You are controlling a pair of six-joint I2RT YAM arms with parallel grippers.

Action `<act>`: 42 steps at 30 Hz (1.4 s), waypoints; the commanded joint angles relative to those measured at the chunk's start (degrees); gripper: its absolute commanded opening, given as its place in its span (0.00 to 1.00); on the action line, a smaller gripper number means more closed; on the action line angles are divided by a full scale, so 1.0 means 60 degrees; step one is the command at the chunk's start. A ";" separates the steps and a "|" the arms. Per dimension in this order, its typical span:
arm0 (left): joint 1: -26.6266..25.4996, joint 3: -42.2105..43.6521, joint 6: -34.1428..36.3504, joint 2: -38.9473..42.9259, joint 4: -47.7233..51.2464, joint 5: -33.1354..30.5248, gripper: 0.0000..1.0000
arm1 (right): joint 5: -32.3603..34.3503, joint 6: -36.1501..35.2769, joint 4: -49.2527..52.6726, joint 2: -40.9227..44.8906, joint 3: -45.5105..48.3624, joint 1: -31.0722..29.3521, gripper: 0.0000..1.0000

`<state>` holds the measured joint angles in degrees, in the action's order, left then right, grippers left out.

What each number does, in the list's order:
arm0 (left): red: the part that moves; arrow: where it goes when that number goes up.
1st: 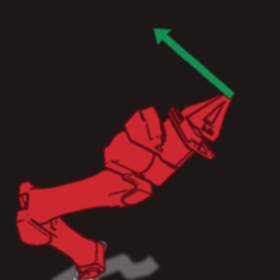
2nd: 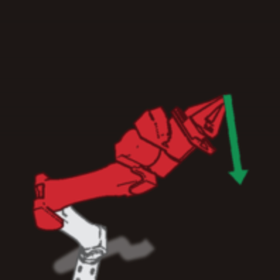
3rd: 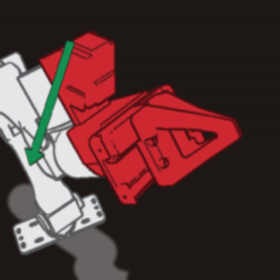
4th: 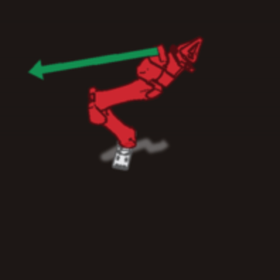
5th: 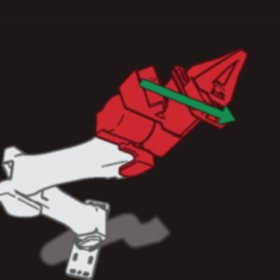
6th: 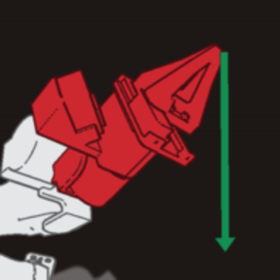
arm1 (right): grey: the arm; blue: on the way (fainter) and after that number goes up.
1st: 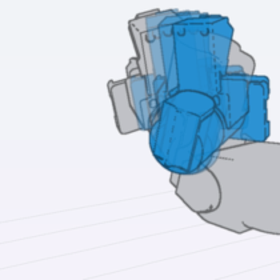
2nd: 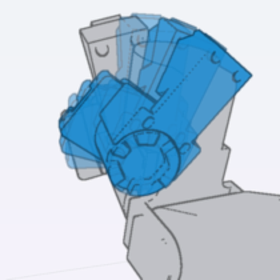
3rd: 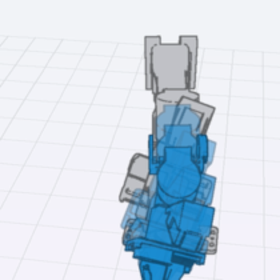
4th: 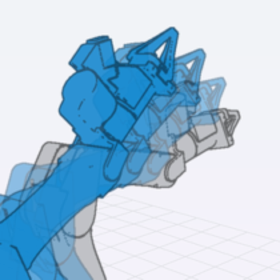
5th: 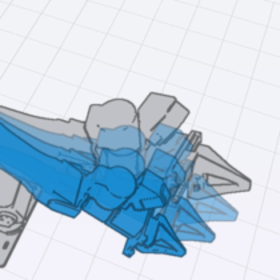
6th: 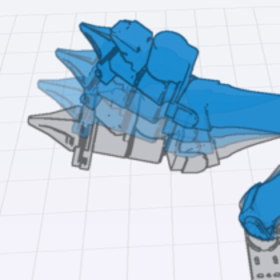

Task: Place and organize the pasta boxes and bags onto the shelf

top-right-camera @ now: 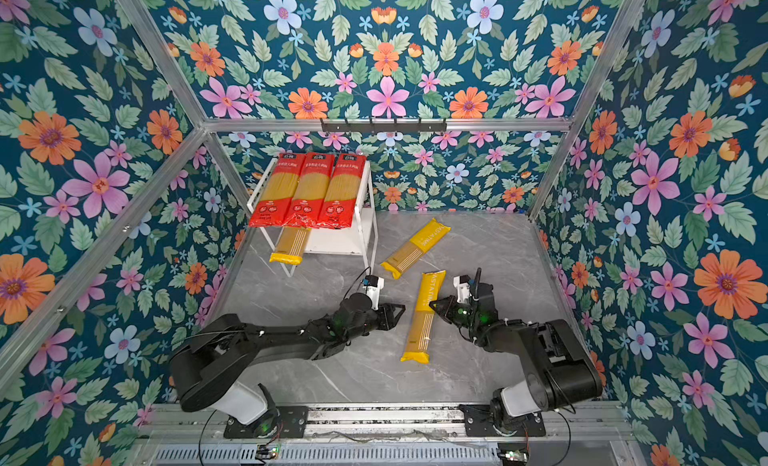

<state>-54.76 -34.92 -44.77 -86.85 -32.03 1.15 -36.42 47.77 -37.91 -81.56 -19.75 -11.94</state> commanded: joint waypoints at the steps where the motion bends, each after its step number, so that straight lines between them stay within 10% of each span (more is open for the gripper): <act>1: 0.0001 0.0295 0.0567 0.0763 0.0265 -0.0728 0.49 | 0.0329 -0.0010 -0.1566 0.0836 -0.0058 -0.0016 0.00; 15: -0.0055 0.1364 0.1413 0.2201 -0.2751 -0.1184 0.58 | 0.0653 -0.2103 0.0341 0.4745 -0.1320 -0.0296 0.00; 42: -0.1083 0.2887 0.1069 0.0803 -0.9574 -0.0631 0.89 | 0.0294 -0.2717 -0.0804 0.4709 -0.4241 -0.1603 0.00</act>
<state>-61.19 -17.41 -36.10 -80.97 -81.28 -4.08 -35.00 31.03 -30.74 -53.32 -43.09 -21.10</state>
